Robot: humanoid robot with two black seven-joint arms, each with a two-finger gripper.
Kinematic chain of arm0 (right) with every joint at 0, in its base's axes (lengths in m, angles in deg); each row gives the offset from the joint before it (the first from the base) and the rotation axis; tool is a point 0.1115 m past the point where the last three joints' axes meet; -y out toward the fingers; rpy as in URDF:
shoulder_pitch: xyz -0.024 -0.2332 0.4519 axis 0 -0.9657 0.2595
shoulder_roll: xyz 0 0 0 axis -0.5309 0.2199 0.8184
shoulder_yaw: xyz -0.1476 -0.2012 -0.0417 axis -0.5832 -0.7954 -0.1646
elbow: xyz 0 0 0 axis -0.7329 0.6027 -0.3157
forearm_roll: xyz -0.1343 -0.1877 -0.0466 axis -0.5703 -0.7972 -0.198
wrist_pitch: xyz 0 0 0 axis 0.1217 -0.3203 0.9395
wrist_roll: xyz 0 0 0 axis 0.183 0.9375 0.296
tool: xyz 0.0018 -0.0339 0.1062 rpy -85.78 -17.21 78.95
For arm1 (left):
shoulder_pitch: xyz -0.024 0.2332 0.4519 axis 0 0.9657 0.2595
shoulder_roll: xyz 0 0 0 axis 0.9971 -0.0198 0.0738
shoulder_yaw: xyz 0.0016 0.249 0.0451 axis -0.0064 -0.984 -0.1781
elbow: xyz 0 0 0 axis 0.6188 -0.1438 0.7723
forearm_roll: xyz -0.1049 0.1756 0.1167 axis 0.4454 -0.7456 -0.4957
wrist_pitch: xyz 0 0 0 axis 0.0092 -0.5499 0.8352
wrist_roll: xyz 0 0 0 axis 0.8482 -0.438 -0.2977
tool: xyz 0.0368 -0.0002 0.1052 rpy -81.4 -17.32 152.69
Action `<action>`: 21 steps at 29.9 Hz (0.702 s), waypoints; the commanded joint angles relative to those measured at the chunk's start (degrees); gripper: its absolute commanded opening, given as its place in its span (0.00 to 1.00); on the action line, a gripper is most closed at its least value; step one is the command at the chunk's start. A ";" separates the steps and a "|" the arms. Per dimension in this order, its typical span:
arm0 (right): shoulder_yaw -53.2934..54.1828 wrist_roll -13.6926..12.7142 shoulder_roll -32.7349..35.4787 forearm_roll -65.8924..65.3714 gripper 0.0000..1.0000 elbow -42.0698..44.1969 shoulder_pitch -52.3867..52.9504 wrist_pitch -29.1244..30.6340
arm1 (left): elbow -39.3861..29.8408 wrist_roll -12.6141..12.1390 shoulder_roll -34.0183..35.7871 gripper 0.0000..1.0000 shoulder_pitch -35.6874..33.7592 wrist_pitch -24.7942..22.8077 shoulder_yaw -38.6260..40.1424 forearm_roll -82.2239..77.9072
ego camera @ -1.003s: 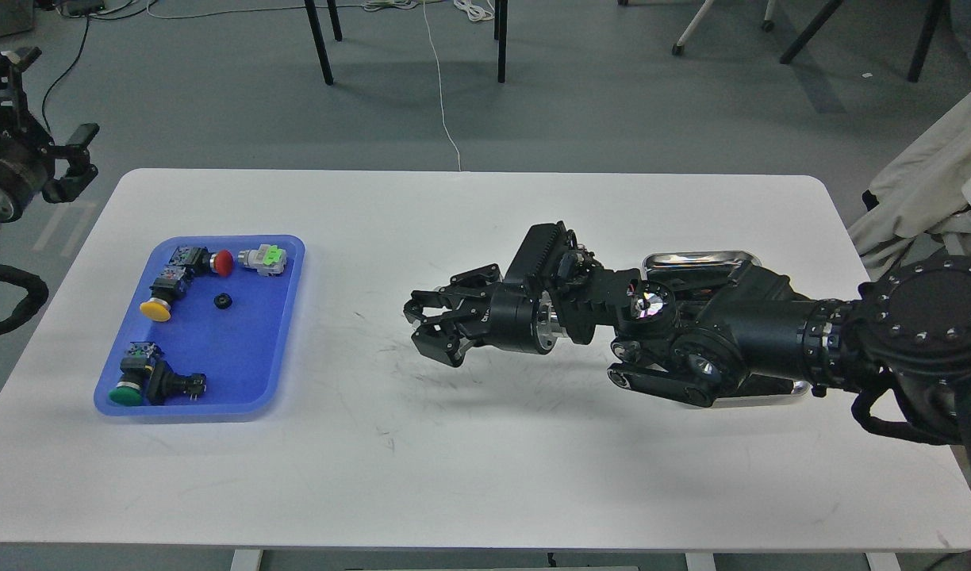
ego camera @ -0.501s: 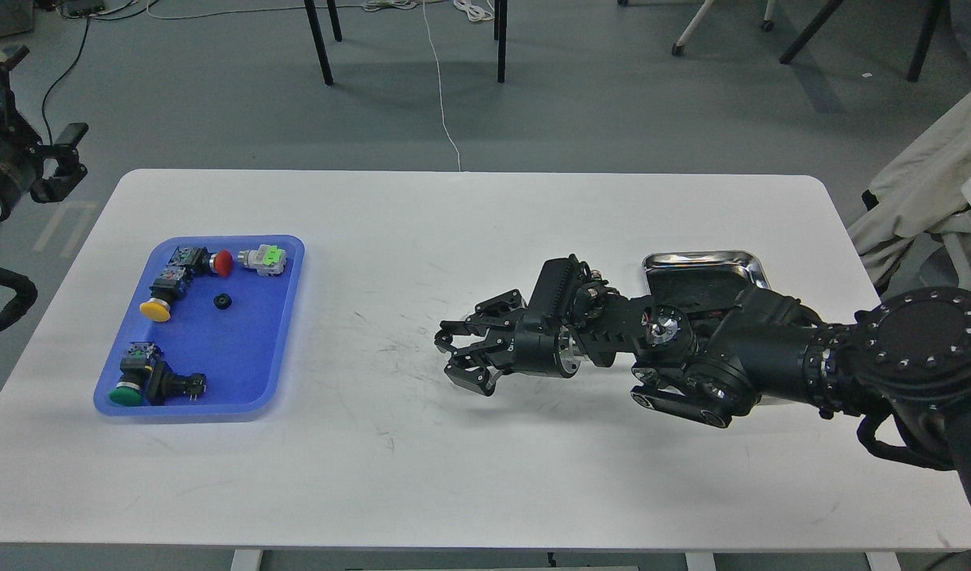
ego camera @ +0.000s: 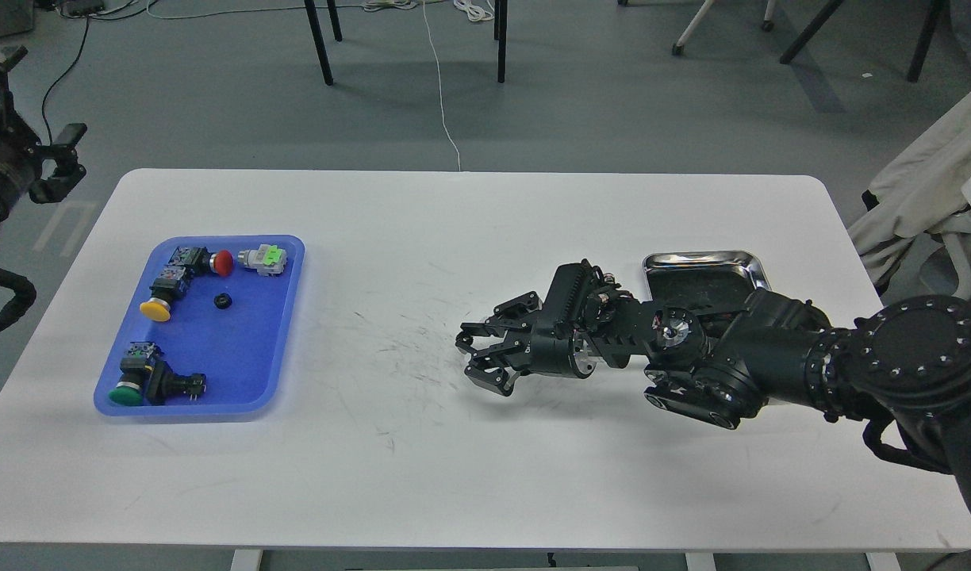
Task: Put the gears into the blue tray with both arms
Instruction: 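Lower the held gear onto the table and open the right gripper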
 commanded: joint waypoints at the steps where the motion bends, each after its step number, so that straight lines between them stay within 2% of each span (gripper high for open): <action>1: 0.06 0.00 0.00 0.00 0.01 0.34 0.09 -0.07 | 0.00 0.00 -0.02 0.98 0.00 0.00 0.00 0.00; 9: 0.32 -0.09 0.00 0.08 0.01 2.01 -0.44 -0.16 | 0.00 0.00 -0.02 0.98 0.00 0.00 0.00 0.00; 21: 2.16 -0.09 0.00 0.17 0.01 0.35 -1.58 -4.11 | 0.00 0.00 0.06 0.98 0.00 0.00 -0.09 0.00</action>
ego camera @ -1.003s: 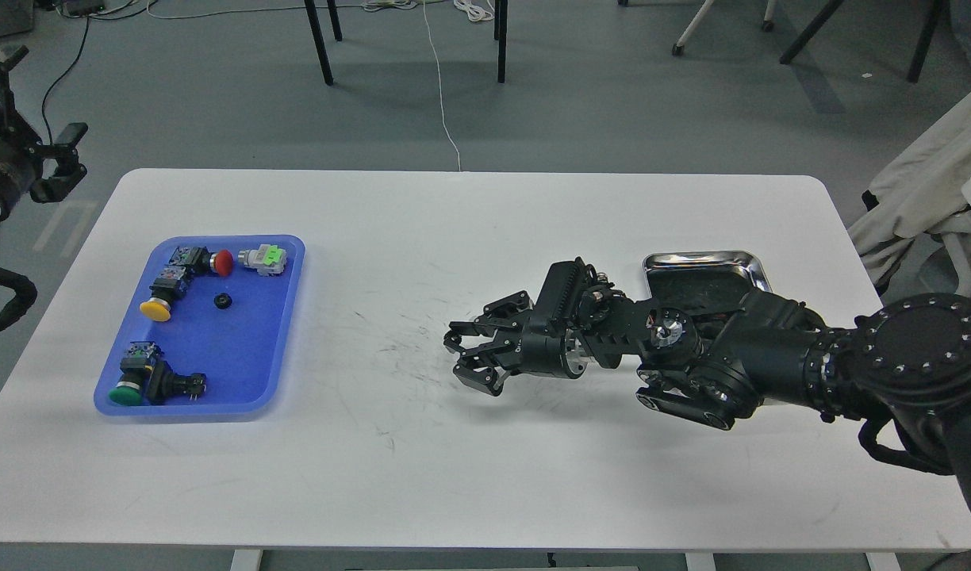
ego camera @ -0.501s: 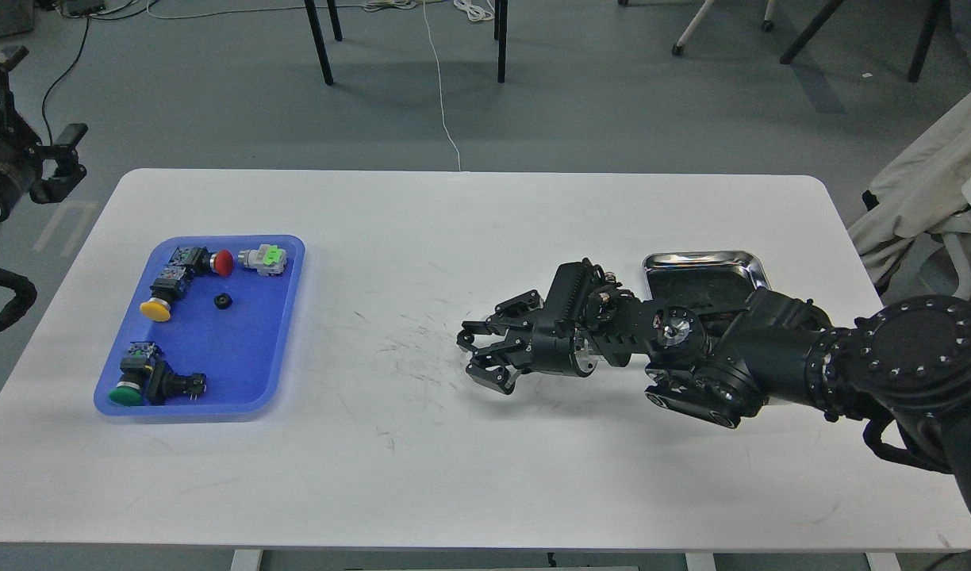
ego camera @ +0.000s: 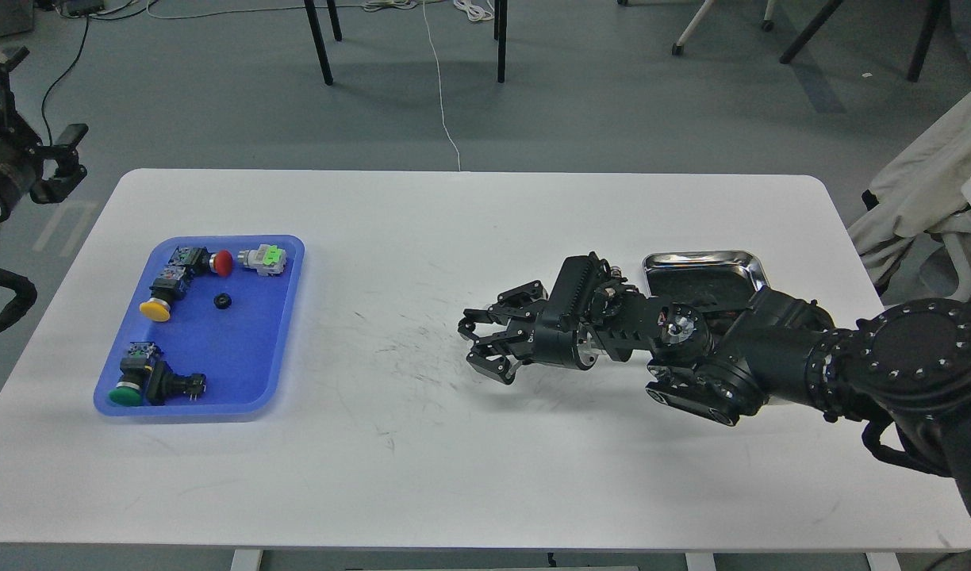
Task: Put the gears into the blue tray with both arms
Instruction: 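Lower the held gear onto the table and open the right gripper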
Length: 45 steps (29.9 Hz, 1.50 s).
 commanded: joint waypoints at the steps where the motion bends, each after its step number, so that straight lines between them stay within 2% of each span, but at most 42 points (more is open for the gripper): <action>1: 0.33 0.10 0.00 -0.04 0.01 -1.23 -0.87 -1.67 | 0.00 0.00 0.08 0.98 0.04 0.00 -0.02 0.00; 19: 0.42 2.30 0.00 -0.13 0.02 -4.13 -1.49 -1.67 | -0.71 0.00 2.01 0.98 0.04 -0.09 0.07 0.00; 23: 0.42 2.30 0.00 -0.04 0.13 -3.78 -1.58 -1.59 | -0.79 0.00 2.10 0.98 0.04 0.00 0.07 0.00; 26: 0.42 2.30 0.00 0.05 0.29 -3.61 -1.49 -1.59 | -0.88 0.00 2.10 0.98 0.04 -0.09 0.07 0.00; 32: 0.42 2.21 0.00 0.22 0.36 -3.52 -1.49 -1.59 | -1.06 0.00 2.54 0.98 0.13 -0.09 0.07 0.00; 40: 2.52 1.95 0.00 1.97 0.66 -3.25 -1.93 -1.50 | -1.06 0.09 2.54 0.98 0.21 0.00 0.07 0.00; 45: 4.90 1.86 0.00 3.03 0.68 -2.11 -2.63 -1.32 | -1.06 0.18 2.54 0.98 0.30 0.00 0.07 0.00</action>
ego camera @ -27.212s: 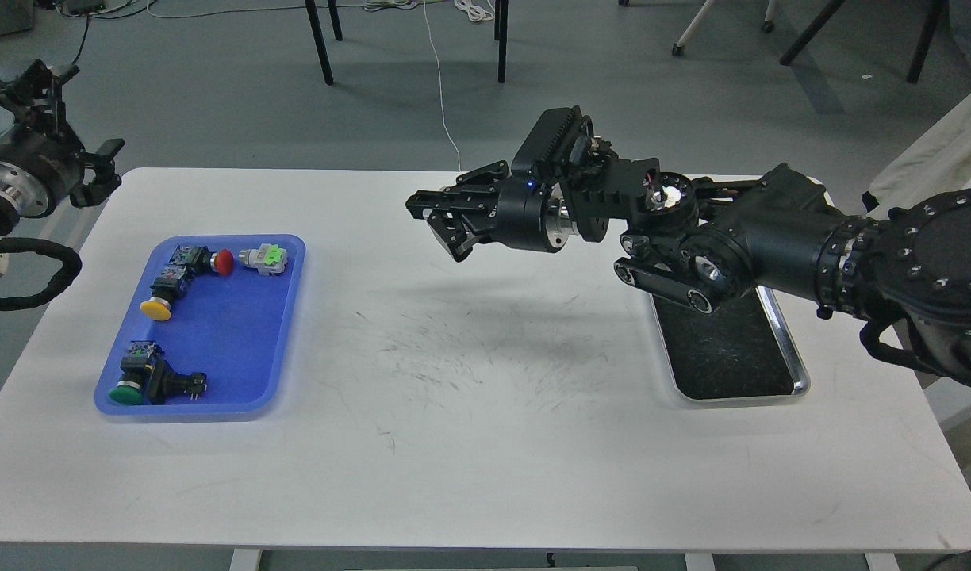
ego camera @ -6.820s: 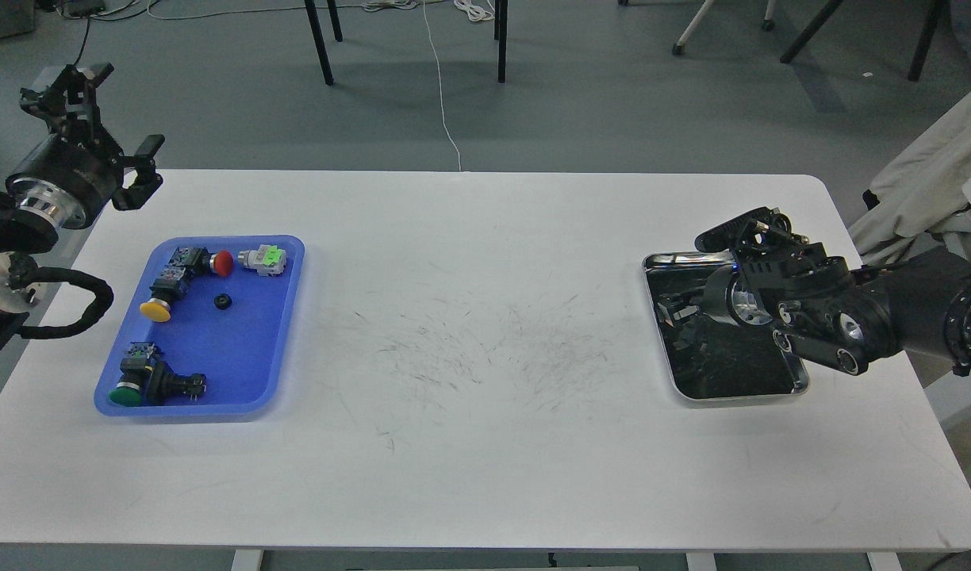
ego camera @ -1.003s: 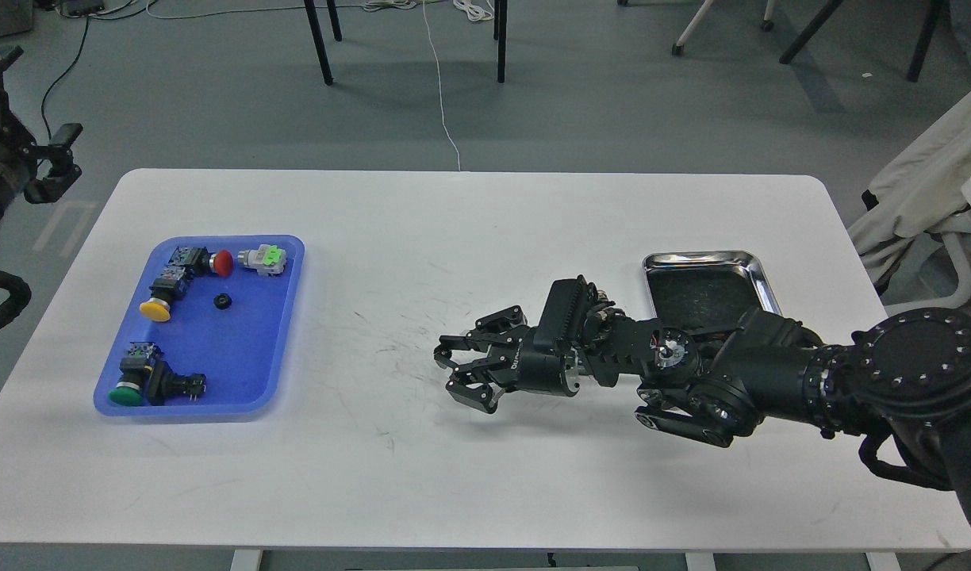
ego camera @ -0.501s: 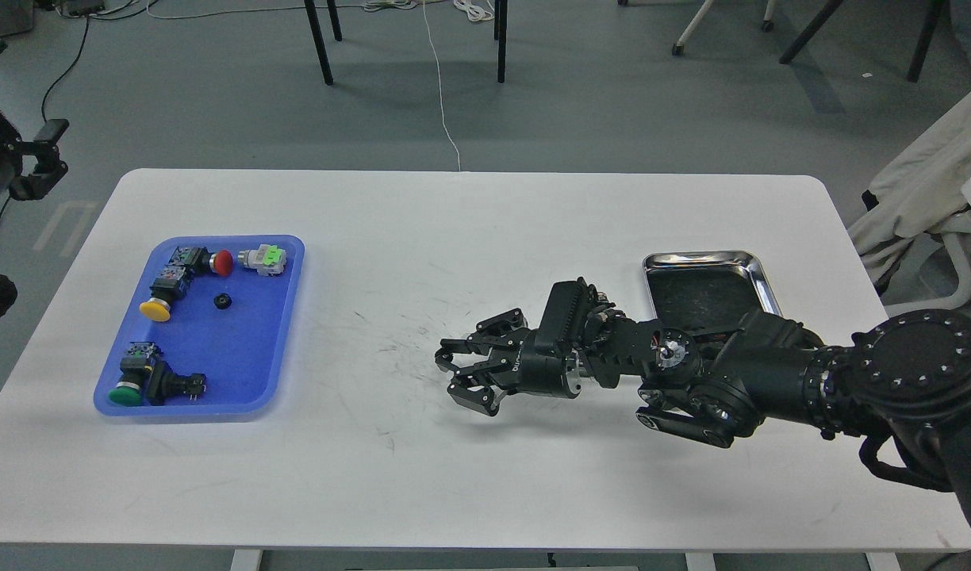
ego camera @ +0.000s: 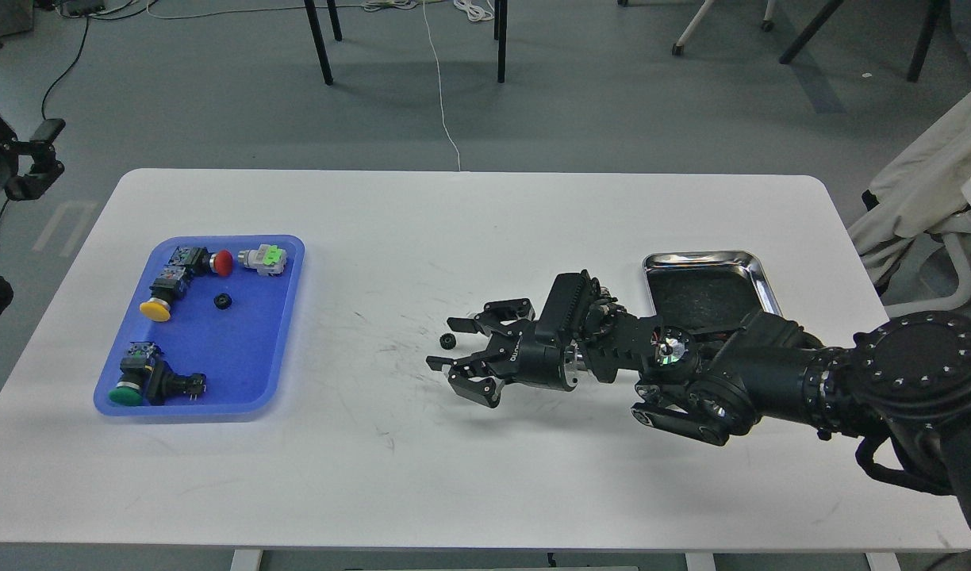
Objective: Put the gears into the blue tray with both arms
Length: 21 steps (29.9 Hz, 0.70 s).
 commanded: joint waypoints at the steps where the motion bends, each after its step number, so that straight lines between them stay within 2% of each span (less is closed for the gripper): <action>1: 1.73 -0.35 0.00 1.07 0.69 0.59 -0.14 0.03 | 0.00 0.25 0.00 0.98 0.02 0.00 0.00 0.00; 4: 6.38 -0.53 0.00 5.89 0.79 1.90 0.82 0.46 | 0.00 0.42 -0.27 0.98 0.10 0.79 -0.97 -0.17; 12: 14.21 -0.71 0.00 24.16 0.84 2.34 6.53 3.54 | 0.00 0.51 -0.70 0.98 0.02 2.45 -0.97 -0.79; 17: 15.71 -0.71 0.00 33.24 0.84 2.35 9.87 4.25 | 0.09 -1.06 -0.62 0.98 -0.51 3.51 -3.51 -0.88; 21: 17.81 -0.71 2.46 34.04 0.84 1.99 9.88 4.16 | -0.61 -5.46 0.00 0.98 -0.78 1.06 -2.04 0.79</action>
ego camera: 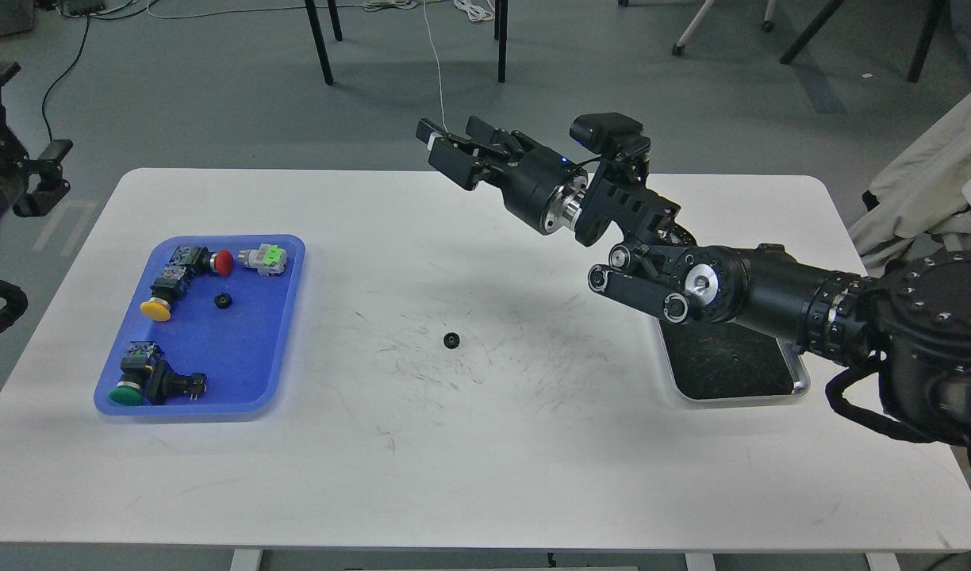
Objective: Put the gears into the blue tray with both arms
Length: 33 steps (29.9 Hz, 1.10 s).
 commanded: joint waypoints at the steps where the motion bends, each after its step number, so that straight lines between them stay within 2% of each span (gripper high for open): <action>1: 2.57 0.01 2.18 0.72 0.84 -0.64 -0.06 -0.06 | -0.58 -2.62 0.03 0.98 0.48 -1.97 2.79 2.13; 7: 5.48 -0.08 4.56 0.81 0.84 -0.65 -0.68 -0.06 | -1.28 -2.09 0.73 0.98 2.60 -3.81 4.83 4.07; 9: 6.79 -0.17 5.61 1.68 0.84 -0.56 -0.68 0.02 | -1.11 -0.34 0.90 0.98 2.86 -2.94 4.83 6.43; 12: 7.67 -0.52 6.58 4.49 0.84 -0.56 -0.68 0.02 | -0.76 2.47 0.90 0.98 3.39 0.92 4.83 10.74; 14: 7.76 -0.52 7.37 6.25 0.84 -0.56 -0.68 0.02 | -1.63 3.18 0.90 0.98 3.56 1.81 4.74 11.54; 18: 8.11 -0.52 8.25 7.14 0.84 -0.56 -0.77 -0.06 | -2.60 2.75 0.29 0.98 3.39 6.28 3.87 11.46; 24: 9.08 -0.52 8.95 8.45 0.84 -0.56 -1.03 -0.24 | -4.79 1.08 1.86 0.98 2.16 5.59 -5.80 10.58; 28: 8.99 -0.52 9.48 8.54 0.84 -0.56 -0.94 -0.15 | -10.06 -1.12 5.29 0.98 0.23 3.74 -8.00 -0.54; 33: 8.99 -0.61 9.92 8.54 0.84 -0.65 -1.03 -0.24 | -12.71 -1.56 6.09 0.98 -0.92 3.21 -8.79 -17.96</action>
